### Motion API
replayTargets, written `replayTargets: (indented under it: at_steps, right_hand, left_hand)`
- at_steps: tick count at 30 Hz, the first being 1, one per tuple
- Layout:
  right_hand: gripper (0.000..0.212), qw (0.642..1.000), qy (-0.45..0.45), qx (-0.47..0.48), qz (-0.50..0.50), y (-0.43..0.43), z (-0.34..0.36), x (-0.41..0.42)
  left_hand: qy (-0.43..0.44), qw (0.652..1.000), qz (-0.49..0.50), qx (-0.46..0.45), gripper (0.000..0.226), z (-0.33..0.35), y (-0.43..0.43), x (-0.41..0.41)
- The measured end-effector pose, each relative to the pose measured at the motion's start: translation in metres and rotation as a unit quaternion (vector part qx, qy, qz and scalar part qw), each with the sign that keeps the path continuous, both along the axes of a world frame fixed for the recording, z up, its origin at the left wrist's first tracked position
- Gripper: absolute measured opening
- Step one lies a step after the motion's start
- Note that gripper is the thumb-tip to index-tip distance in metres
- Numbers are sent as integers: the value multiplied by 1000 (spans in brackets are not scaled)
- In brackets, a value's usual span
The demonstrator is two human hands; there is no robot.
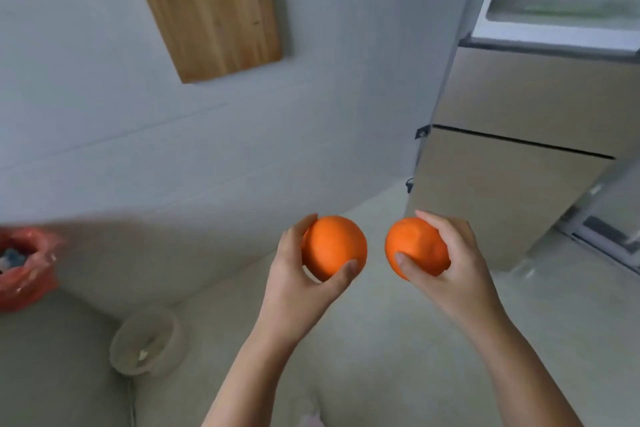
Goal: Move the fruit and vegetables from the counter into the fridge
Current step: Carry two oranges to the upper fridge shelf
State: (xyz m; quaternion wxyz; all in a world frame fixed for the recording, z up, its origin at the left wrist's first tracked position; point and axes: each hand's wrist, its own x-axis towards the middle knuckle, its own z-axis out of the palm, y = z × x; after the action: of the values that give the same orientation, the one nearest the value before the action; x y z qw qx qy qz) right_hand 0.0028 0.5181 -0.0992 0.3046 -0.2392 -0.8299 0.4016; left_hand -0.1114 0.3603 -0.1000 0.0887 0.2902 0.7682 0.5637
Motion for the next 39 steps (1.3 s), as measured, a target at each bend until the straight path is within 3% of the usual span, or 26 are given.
replayTargets:
  at_steps: [13,20,28,39]
  right_hand:
    - [58,991,37,4,-125,149,45,-132]
    - [61,976,33,30,-213,264,56,-105]
    - [62,964,70,86,-243,420,107,-63]
    - [57,950,119,143,-252,568,156,-61]
  left_hand:
    - [30,992,-117,34,69,40,180,-163]
    - [33,976,-214,36,68,53,322,-153]
    - [54,958,-266,97,63,98,490,-112]
    - [110,952,-252,133,71,160,646,-117]
